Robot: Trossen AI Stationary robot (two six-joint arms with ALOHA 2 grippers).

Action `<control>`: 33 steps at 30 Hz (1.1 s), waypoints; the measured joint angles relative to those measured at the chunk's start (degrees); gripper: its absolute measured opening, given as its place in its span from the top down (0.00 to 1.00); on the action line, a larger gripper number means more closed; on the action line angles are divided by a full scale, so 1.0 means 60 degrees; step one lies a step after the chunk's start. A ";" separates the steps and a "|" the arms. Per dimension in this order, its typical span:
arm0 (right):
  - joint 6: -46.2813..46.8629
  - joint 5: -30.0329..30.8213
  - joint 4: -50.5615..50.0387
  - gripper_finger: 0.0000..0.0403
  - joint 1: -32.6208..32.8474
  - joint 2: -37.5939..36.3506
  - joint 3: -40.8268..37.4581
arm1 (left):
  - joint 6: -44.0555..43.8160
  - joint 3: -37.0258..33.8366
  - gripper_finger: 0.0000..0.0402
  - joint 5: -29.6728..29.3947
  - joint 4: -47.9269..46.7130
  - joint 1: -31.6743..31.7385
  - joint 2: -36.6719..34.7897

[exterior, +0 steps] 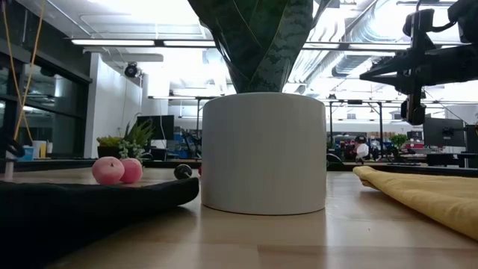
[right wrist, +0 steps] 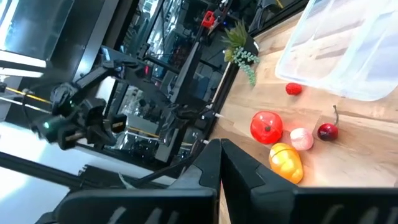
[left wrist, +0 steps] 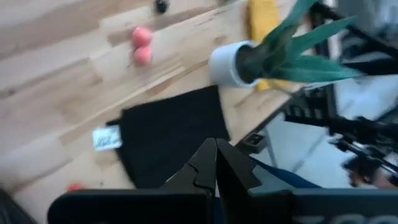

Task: Pick and placing Produce into tupperware
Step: Put the bottom red cherry into the transparent container

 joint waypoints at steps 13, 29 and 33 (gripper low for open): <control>-0.0003 -0.0835 -0.0051 1.00 0.0000 -0.0002 0.0000 | -0.2456 -0.0004 1.00 0.4176 -0.0225 -0.1070 0.1786; -0.0434 -0.1278 -0.0058 1.00 0.0000 0.0000 0.0000 | 0.0227 -0.0909 1.00 0.6140 0.0435 -0.0299 0.2243; -0.0761 -0.1253 -0.0055 1.00 0.0000 0.0000 0.0000 | 0.1687 -0.1742 1.00 0.6885 0.0837 0.0018 0.2219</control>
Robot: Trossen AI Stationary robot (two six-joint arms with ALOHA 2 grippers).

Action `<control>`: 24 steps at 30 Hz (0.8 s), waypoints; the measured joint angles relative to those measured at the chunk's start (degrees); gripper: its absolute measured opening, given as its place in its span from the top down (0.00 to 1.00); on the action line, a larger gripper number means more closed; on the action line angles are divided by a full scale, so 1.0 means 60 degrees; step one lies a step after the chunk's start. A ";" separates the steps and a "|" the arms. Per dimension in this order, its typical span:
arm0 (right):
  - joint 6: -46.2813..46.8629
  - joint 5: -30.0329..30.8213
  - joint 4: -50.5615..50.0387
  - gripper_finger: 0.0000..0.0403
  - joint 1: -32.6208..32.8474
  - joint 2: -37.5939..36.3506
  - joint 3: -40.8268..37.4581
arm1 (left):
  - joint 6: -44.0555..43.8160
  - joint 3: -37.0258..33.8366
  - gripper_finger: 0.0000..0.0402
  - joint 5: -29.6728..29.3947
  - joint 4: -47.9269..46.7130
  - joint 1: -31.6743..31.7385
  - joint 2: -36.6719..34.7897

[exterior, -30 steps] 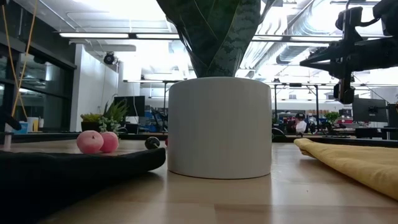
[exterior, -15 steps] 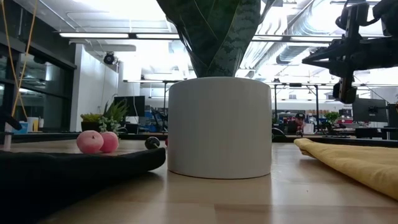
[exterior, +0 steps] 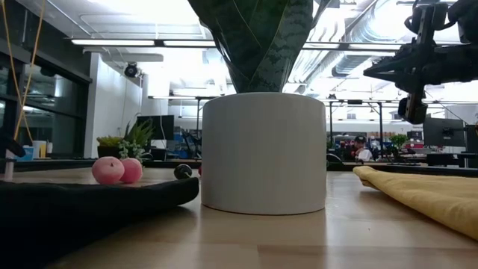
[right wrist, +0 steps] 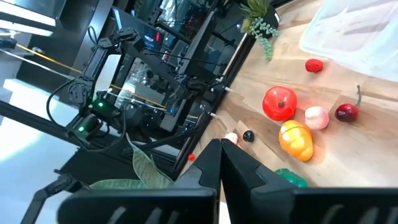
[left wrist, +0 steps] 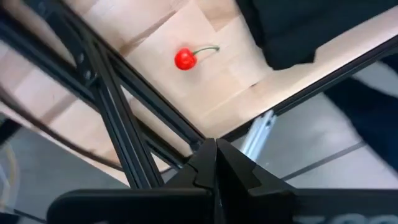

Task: Pick and placing Produce into tupperware
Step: Put the bottom red cherry into the transparent container

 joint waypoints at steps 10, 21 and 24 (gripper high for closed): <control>-0.0240 0.0008 0.0289 1.00 0.0000 -0.0003 0.0000 | 0.2048 -0.1812 0.87 0.0120 0.1413 -0.0021 -0.0005; 0.0337 0.0015 0.0289 1.00 0.0004 -0.0003 0.0000 | 0.1972 -0.3342 0.76 0.0631 0.2719 0.0230 -0.0005; 0.0379 0.0015 0.0289 1.00 0.0004 -0.0003 0.0000 | 0.2314 -0.3525 0.76 0.0825 0.3381 0.0485 -0.0005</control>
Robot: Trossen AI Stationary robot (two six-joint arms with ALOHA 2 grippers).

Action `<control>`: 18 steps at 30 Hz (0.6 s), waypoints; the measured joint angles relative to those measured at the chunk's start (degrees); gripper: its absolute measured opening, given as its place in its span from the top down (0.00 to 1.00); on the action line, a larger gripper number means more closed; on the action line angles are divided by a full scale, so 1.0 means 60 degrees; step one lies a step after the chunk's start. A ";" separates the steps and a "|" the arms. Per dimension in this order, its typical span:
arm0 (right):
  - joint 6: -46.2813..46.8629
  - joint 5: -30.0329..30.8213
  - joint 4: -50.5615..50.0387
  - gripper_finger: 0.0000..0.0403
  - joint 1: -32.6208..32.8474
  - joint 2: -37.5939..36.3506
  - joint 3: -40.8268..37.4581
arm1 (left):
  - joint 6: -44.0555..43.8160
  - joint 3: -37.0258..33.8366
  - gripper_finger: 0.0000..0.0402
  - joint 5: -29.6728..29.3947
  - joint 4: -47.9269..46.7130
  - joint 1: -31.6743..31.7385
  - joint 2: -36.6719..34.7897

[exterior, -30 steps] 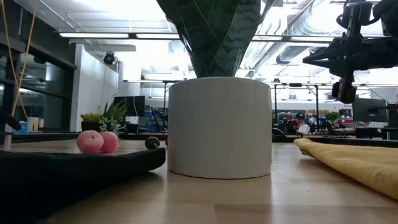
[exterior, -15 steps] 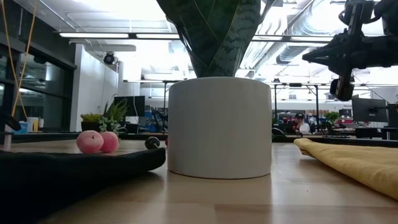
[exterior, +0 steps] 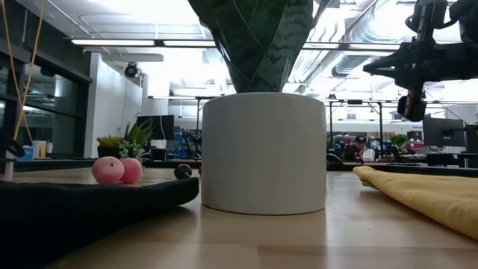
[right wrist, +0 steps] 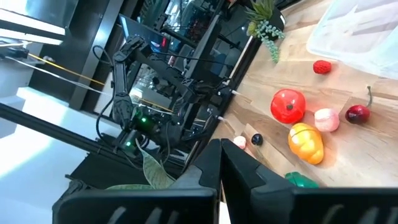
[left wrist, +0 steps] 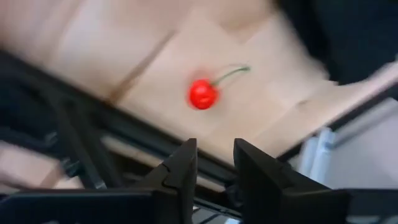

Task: Pick and placing Produce into tupperware
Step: Put the bottom red cherry into the transparent container

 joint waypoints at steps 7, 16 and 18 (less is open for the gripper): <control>0.0171 0.0000 -0.0073 1.00 0.0000 0.0000 0.0000 | 0.0828 -0.0103 0.68 0.0042 0.0382 0.0609 0.0316; 0.0172 -0.0003 -0.0104 1.00 0.0000 0.0000 0.0000 | 0.2196 -0.0103 0.58 0.0451 0.0508 0.0617 0.1184; 0.0175 0.0000 -0.0149 1.00 0.0000 0.0000 0.0000 | 0.2491 -0.0103 0.57 0.0505 0.0509 0.0617 0.1274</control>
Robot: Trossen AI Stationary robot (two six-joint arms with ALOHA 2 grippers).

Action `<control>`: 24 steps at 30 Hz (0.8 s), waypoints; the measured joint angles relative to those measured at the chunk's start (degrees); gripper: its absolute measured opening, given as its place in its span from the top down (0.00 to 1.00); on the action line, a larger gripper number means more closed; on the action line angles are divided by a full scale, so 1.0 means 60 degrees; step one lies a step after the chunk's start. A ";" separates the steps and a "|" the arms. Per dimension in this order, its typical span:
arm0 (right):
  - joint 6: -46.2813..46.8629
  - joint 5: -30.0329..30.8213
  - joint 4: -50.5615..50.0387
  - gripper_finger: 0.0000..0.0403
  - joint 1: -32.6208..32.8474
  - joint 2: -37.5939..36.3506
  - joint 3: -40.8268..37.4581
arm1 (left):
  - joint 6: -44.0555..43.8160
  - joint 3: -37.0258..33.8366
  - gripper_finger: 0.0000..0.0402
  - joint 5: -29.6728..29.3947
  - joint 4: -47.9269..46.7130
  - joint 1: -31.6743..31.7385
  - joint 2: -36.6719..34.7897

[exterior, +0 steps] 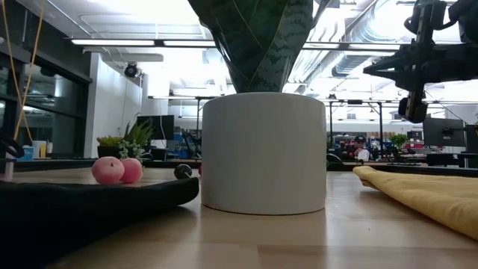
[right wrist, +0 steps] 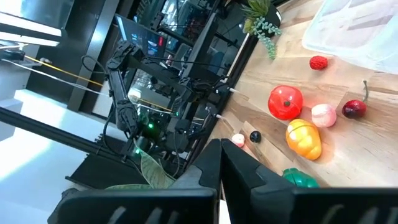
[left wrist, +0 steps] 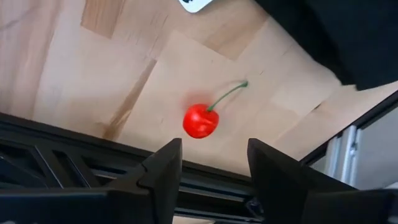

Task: Pick and placing Produce into tupperware
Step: Put the bottom red cherry into the transparent container

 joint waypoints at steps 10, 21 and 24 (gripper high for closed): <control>0.0066 0.0000 -0.0039 1.00 0.0000 0.0003 0.0000 | 0.0917 0.0000 0.57 -0.0180 -0.0254 0.0000 0.0123; 0.0069 0.0000 -0.0077 1.00 0.0004 0.0000 0.0000 | 0.1710 0.0004 0.57 0.0633 -0.0059 -0.0388 0.0922; 0.0069 0.0000 -0.0084 1.00 0.0004 0.0000 0.0000 | 0.1672 0.0004 0.57 0.0630 0.0107 -0.0401 0.1070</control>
